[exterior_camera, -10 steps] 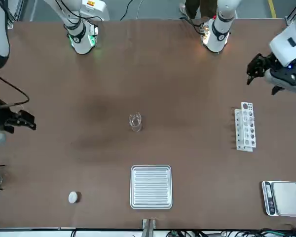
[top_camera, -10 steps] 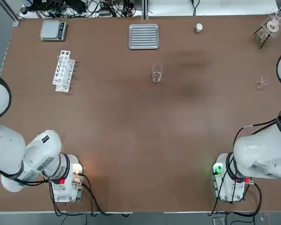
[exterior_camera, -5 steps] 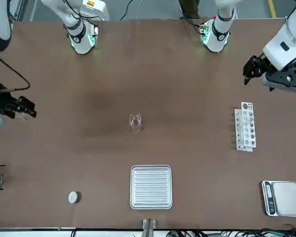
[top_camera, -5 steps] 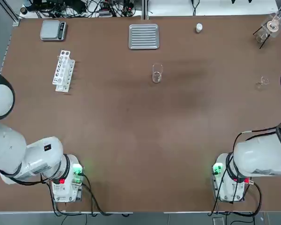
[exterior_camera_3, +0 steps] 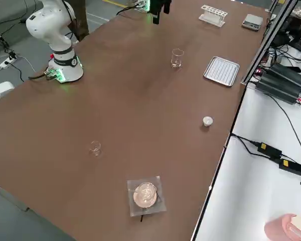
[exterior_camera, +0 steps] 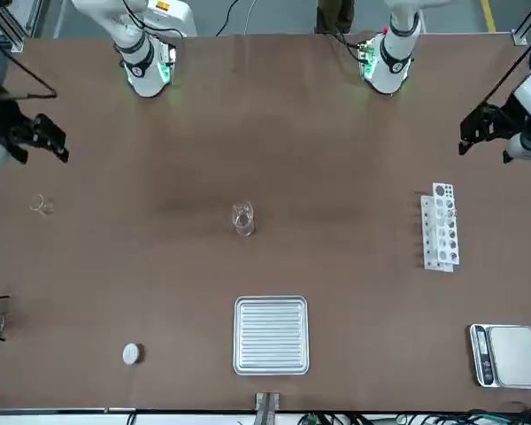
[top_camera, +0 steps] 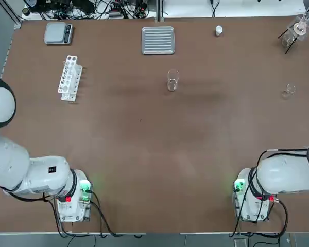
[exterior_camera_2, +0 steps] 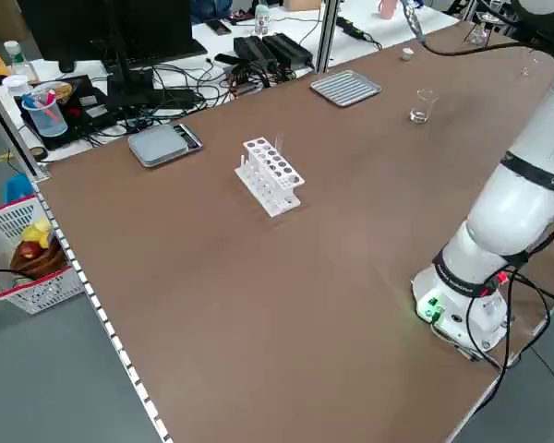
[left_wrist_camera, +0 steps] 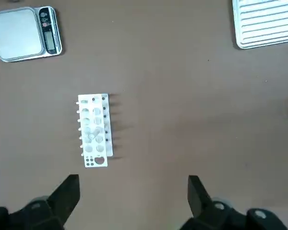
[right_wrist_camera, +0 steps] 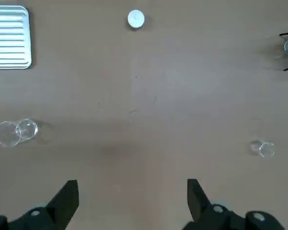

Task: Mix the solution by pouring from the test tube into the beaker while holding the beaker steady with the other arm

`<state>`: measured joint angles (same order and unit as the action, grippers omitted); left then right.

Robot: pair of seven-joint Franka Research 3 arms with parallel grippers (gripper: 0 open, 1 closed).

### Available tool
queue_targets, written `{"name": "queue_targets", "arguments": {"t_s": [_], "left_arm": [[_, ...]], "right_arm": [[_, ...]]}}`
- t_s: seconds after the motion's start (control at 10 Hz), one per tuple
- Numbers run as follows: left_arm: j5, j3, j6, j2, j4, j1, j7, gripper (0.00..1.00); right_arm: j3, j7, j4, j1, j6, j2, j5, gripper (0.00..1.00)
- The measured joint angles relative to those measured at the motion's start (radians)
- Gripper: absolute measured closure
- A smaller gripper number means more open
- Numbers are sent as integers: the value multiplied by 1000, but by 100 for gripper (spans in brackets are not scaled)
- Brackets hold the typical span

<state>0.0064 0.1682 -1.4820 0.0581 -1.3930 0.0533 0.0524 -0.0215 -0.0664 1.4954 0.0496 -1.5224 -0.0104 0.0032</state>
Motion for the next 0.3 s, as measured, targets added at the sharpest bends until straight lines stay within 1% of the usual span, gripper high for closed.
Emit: {"name": "queue_targets", "arguments": {"t_s": [0.1,0.3], "left_arm": [[6,-22,0,0,2,-22,0,0],[17,-29,0,0,2,-29,0,0]], "right_arm": [[7,0,1,0,-2,-2,0,0],[20,-1,10,-5,-8,-2,0,0]]}}
